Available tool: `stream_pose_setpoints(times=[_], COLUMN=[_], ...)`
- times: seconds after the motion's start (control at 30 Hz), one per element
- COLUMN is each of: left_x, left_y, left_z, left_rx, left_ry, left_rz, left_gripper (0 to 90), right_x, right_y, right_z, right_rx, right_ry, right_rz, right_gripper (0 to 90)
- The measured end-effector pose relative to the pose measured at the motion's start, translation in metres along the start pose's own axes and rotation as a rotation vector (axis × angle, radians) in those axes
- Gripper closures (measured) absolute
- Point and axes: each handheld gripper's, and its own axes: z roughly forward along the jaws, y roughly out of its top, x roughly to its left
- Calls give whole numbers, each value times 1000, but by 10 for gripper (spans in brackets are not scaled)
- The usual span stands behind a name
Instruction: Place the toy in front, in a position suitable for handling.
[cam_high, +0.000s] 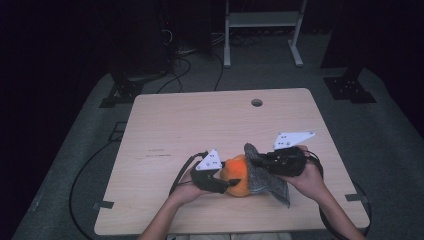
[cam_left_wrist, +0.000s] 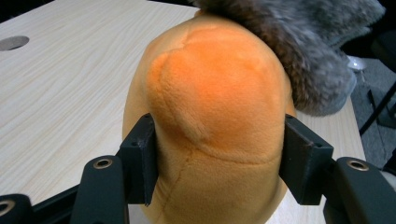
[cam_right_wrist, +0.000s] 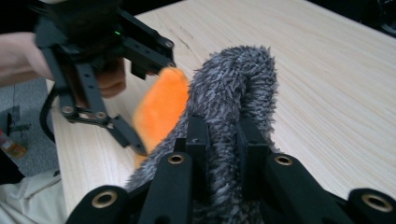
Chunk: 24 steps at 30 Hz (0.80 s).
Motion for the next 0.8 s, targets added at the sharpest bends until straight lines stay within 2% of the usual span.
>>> stream_pose_setpoints(times=[0.07,0.17,0.23,0.37,0.43,0.5,0.6,0.7,0.8], left_x=[1,2,2,1,0,0,-2,-5,-7], left_y=[-3,-7,-7,-7,-6,-3,2,9,13], left_z=[-1,-3,-3,-2,-1,2,7,13,17], left_rx=[-5,-17,-18,-23,-24,-24,-18,-1,11], left_ry=[-6,-7,-4,1,0,2,9,18,25], left_rz=[-13,-27,-28,-25,-26,-30,-21,-10,1], left_gripper=[384,383,382,374,365,362,361,361,361], right_x=[-5,-15,-22,-27,-24,-17,-1,17,26], right_y=[-4,-14,-23,-37,-38,-33,-19,0,10], right_z=[3,4,2,-3,-8,-13,-16,-9,2], right_rx=[10,2,6,35,31,13,-6,-12,1], right_ry=[1,11,-1,-25,-25,-10,19,46,57], right_rz=[16,65,91,118,118,102,43,-23,-65], right_gripper=[776,776,776,778,780,780,779,779,779])
